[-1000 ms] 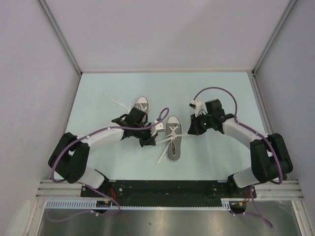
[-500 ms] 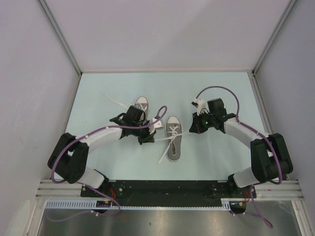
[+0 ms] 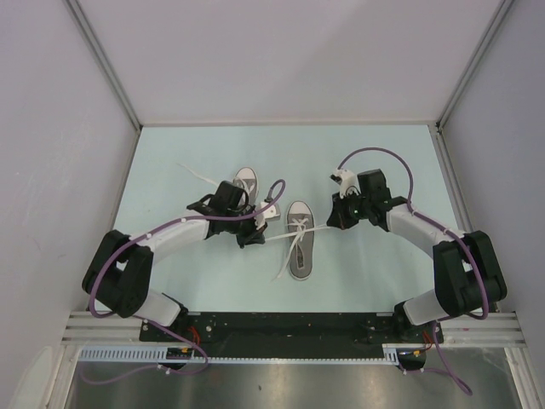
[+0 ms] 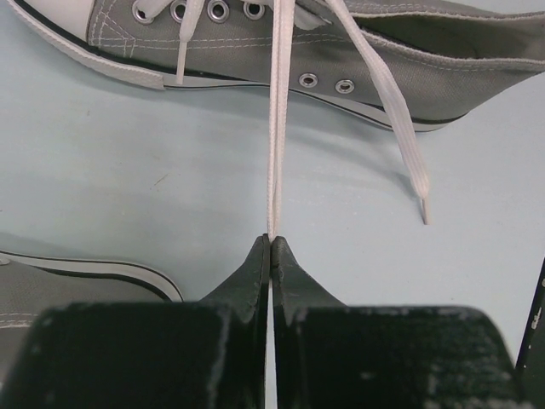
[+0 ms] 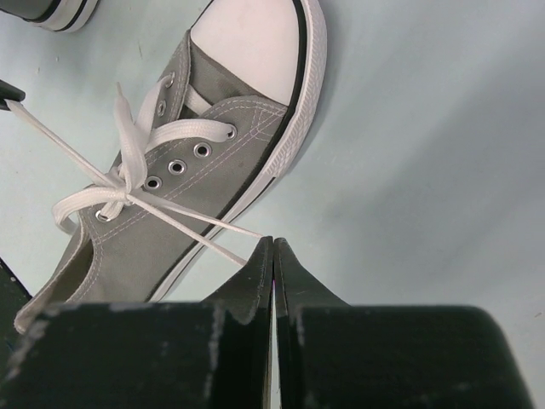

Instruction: Tie the shoes

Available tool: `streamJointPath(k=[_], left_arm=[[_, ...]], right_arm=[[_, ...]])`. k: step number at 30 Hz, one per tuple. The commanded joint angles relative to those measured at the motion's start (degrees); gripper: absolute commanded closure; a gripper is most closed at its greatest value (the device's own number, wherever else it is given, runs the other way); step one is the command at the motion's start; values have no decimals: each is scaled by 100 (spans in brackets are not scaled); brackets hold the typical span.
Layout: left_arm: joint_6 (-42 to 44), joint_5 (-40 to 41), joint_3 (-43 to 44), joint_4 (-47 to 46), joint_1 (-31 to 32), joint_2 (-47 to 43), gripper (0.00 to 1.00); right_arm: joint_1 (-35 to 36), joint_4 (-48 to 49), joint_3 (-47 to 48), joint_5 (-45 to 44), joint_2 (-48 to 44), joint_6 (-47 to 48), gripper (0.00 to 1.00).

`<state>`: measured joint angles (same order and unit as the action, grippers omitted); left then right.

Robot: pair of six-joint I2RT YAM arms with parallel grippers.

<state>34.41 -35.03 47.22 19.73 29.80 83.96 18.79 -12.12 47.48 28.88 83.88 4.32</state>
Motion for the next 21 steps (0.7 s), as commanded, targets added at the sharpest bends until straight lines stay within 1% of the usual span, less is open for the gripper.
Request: streamJointPath(k=[1, 5, 6, 7, 8, 9, 10, 11, 12, 13, 14, 15, 16, 17, 18, 19, 20, 21], left_arm=[[-5, 75, 103, 5, -97, -38, 100], [-171, -180, 191, -22, -45, -55, 100], [-241, -206, 226, -30, 16, -82, 90], [-312, -320, 278, -30, 34, -125, 82], [-495, -355, 296, -82, 43, -300, 74], [-628, -365, 305, -248, 43, -450, 60], [-890, -312, 340, -328, 43, -582, 55], [-988, -251, 393, -355, 43, -853, 51], [-1094, -172, 567, -312, 35, -960, 45], [-1251, -23, 673, -268, 17, -1065, 41], [-1322, 39, 805, -172, -9, -1171, 38], [-1419, 101, 1058, -40, -88, -1372, 31], [-1646, 162, 1174, 22, -141, -1496, 29], [-1761, 302, 1297, 49, -281, -1601, 10], [-1867, 425, 1542, 162, -369, -1829, 1], [-2155, 548, 1684, 241, -457, -1918, 1], [-2306, 723, 1824, 329, -736, -1997, 1], [-2412, 682, 2130, 469, -930, -2094, 0]], right_arm=[[-103, 131, 112, -410, -91, 140, 100], [-7, 175, 112, 343, -222, 35, 100], [54, 175, 138, 450, -257, -27, 99], [116, 149, 182, 530, -345, -71, 82], [125, 122, 226, 661, -424, -124, 75], [125, 113, 374, 688, -486, -202, 68], [99, 61, 454, 654, -669, -212, 54], [73, 17, 524, 619, -766, -203, 47], [38, -53, 708, 592, -872, -151, 42], [-23, -106, 797, 522, -986, -116, 35], [-120, -141, 893, 487, -1179, -89, 33], [-173, -272, 1042, 461, -1294, -19, 32], [-217, -369, 1131, 425, -1399, 16, 29], [-261, -466, 1201, 399, -1609, 77, 27], [-270, -684, 1254, 373, -1724, 130, 25], [-270, -800, 1342, 311, -1830, 253, 19], [-305, -923, 1360, 259, -2092, 315, 15], [-323, -1150, 1369, 93, -2190, 350, 7]])
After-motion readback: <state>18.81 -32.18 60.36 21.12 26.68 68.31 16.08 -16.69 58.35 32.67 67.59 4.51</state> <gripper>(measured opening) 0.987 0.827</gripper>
